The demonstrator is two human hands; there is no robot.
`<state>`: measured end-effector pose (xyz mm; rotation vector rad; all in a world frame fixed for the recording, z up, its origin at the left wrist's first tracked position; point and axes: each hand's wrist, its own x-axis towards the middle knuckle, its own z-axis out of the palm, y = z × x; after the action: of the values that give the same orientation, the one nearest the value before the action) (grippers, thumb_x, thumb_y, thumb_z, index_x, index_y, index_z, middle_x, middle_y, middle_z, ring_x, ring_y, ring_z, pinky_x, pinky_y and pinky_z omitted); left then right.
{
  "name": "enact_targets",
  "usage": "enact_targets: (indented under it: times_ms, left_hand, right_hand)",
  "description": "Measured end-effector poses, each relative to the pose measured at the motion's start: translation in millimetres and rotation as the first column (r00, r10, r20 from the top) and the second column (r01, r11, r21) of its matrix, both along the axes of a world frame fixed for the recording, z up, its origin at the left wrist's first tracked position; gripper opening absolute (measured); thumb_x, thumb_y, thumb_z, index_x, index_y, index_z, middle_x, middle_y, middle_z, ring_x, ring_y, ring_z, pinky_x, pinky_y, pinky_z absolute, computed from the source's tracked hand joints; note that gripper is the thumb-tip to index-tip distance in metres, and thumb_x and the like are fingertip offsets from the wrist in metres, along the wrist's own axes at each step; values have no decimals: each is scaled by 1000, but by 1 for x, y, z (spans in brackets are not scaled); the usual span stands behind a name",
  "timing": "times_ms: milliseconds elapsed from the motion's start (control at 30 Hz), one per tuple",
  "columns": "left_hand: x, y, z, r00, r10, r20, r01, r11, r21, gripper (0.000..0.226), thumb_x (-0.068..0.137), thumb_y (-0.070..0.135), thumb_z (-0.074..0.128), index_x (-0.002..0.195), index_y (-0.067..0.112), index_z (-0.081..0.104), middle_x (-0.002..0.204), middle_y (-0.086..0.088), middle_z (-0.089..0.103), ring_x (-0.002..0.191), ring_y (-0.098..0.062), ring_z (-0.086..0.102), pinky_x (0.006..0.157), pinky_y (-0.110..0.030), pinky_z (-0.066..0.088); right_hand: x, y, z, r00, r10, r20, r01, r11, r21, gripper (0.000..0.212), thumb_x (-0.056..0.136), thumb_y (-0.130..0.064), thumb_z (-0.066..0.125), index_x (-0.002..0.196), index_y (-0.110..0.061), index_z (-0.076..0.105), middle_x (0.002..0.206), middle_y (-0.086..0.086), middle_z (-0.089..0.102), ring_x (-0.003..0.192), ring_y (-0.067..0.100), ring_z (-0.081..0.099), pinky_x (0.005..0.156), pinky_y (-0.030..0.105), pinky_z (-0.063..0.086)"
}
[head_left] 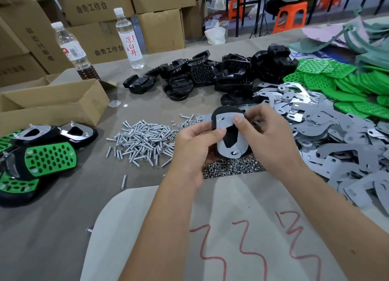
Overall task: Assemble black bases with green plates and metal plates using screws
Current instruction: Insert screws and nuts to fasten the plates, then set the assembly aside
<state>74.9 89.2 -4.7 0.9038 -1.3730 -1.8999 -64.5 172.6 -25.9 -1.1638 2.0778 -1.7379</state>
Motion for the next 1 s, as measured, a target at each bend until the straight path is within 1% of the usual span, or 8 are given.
enact_targets:
  times_ms: [67, 133, 300, 467, 567, 667, 833, 1000]
  left_hand:
    - [0, 1, 0, 1000, -4, 19, 4, 1000, -22, 20, 89, 6, 75, 108, 7, 75, 97, -12, 79, 78, -22, 74, 59, -29, 58]
    - [0, 3, 1, 1000, -21, 12, 22, 999, -36, 18, 88, 5, 75, 106, 8, 76, 91, -8, 79, 76, -19, 75, 58, -27, 57]
    - [1, 2, 1, 998, -39, 48, 44, 994, -99, 18, 84, 5, 79, 102, 8, 76, 89, -9, 78, 74, -20, 73, 67, -33, 58]
    - [2, 5, 2, 991, -70, 118, 84, 989, -120, 15, 84, 7, 81, 97, 4, 74, 81, -8, 76, 60, -15, 68, 51, -19, 48]
    - [2, 6, 3, 990, -77, 117, 91, 989, -115, 9, 84, 7, 80, 91, 7, 75, 76, -6, 74, 58, -15, 66, 50, -18, 48]
    - [2, 6, 4, 989, -91, 113, 102, 990, -93, 5, 84, 7, 77, 85, 12, 78, 77, -7, 75, 62, -17, 68, 52, -22, 51]
    - [4, 4, 6, 989, -100, 111, 105, 994, -38, 8, 85, 5, 74, 88, 9, 81, 83, -10, 78, 67, -20, 71, 57, -22, 54]
    - [2, 5, 5, 994, -34, 108, 39, 998, -43, 18, 84, 3, 73, 76, 16, 82, 81, -8, 78, 70, -18, 71, 67, -26, 53]
  right_hand:
    - [-2, 1, 4, 989, 21, -145, -28, 998, -48, 17, 96, -33, 71, 111, -29, 66, 106, -12, 60, 93, 7, 60, 76, 29, 51]
    - [-3, 2, 7, 964, 99, -249, -120, 990, -72, 23, 95, -20, 73, 116, -28, 71, 111, -8, 58, 103, 13, 58, 78, 34, 54]
    - [-3, 2, 9, 936, 136, -324, -178, 979, -104, 16, 91, -13, 77, 101, -26, 79, 105, -2, 63, 106, 18, 61, 79, 33, 49]
    - [-3, 1, 9, 886, 110, -451, -143, 989, -38, 6, 90, -16, 78, 89, -20, 74, 95, -8, 63, 99, 20, 57, 76, 26, 46]
    - [-2, 1, 8, 907, 108, -407, -151, 986, -74, 9, 91, -13, 77, 88, -20, 74, 93, -8, 63, 96, 14, 58, 73, 14, 41]
    - [-2, 0, 6, 943, 136, -305, -180, 976, -119, 13, 90, -10, 77, 88, -23, 76, 93, -8, 66, 93, 12, 62, 75, 13, 40]
    - [-3, -1, 4, 958, 184, -221, -223, 960, -167, 23, 90, -10, 77, 90, -33, 77, 95, -9, 70, 94, 17, 66, 75, 26, 47]
    - [-5, -1, 2, 955, 196, -224, -233, 961, -151, 16, 89, -11, 79, 92, -27, 79, 94, -8, 71, 97, 20, 67, 80, 34, 53]
